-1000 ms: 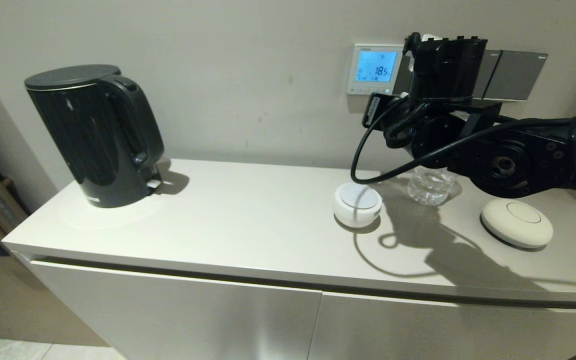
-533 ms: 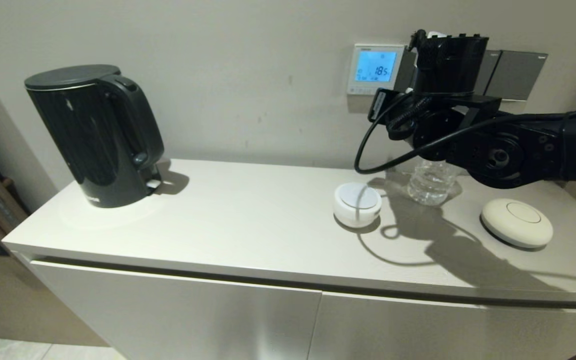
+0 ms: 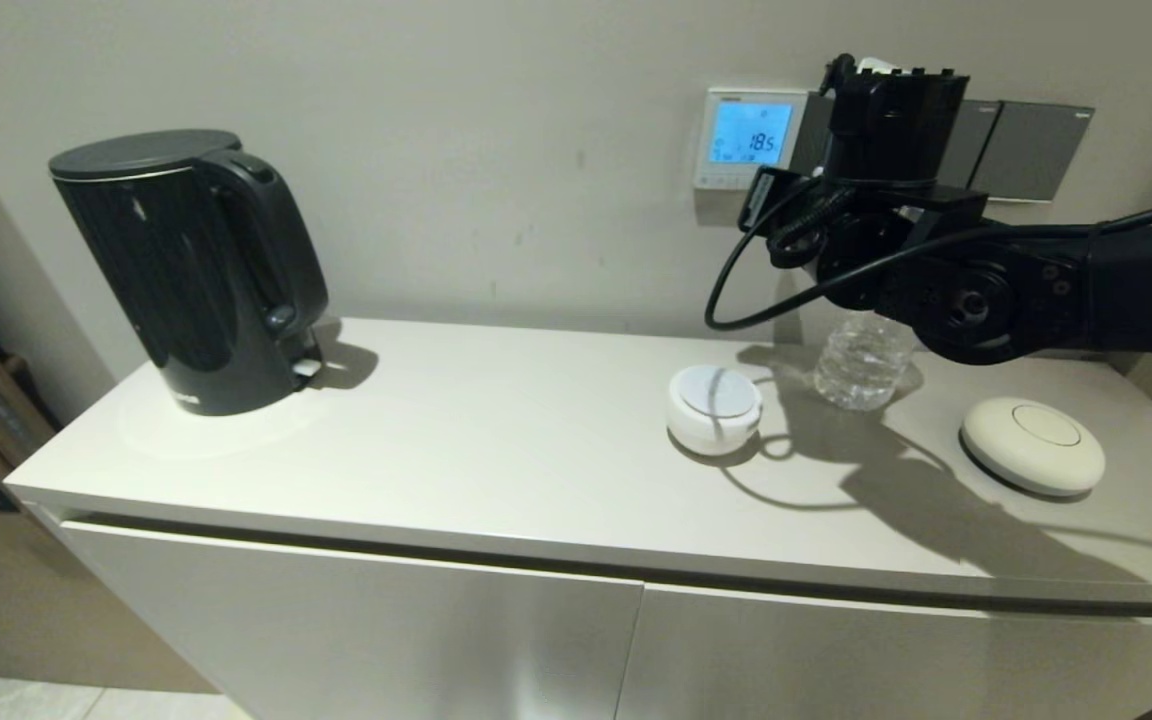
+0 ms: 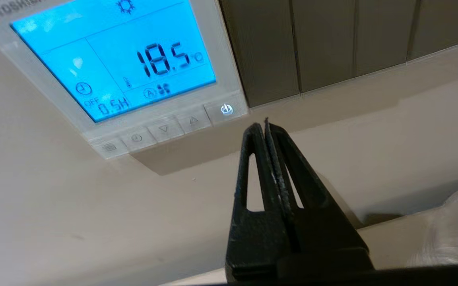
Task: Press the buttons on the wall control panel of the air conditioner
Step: Turn off the central air conditioner
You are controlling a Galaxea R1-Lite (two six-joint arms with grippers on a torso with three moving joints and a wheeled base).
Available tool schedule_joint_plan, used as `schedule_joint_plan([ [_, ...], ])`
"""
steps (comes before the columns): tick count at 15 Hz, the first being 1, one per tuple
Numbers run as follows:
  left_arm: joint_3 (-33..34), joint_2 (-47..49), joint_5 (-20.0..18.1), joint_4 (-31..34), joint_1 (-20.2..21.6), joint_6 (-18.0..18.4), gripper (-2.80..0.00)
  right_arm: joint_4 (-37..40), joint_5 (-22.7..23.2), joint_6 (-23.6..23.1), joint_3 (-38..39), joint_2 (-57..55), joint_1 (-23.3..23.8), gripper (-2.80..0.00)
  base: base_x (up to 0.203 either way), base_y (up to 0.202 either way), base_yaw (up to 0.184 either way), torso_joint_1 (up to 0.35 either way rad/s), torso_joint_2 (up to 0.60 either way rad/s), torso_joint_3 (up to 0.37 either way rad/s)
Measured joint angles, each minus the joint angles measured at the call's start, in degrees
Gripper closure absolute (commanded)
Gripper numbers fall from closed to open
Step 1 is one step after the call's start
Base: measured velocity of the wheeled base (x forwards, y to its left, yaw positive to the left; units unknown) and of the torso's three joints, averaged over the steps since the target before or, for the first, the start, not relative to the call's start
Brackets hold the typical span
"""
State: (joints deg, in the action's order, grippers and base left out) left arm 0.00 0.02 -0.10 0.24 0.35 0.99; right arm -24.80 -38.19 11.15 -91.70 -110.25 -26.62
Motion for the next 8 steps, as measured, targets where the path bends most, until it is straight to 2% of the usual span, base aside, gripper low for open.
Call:
schedule_joint_plan([
  [8, 0.0, 0.0, 0.0, 0.0, 0.0, 0.0, 0.0, 0.4, 0.1, -0.1, -2.7, -2.3, 0.0, 0.0, 0.0, 0.0, 0.0, 0.0, 0.0, 0.0],
])
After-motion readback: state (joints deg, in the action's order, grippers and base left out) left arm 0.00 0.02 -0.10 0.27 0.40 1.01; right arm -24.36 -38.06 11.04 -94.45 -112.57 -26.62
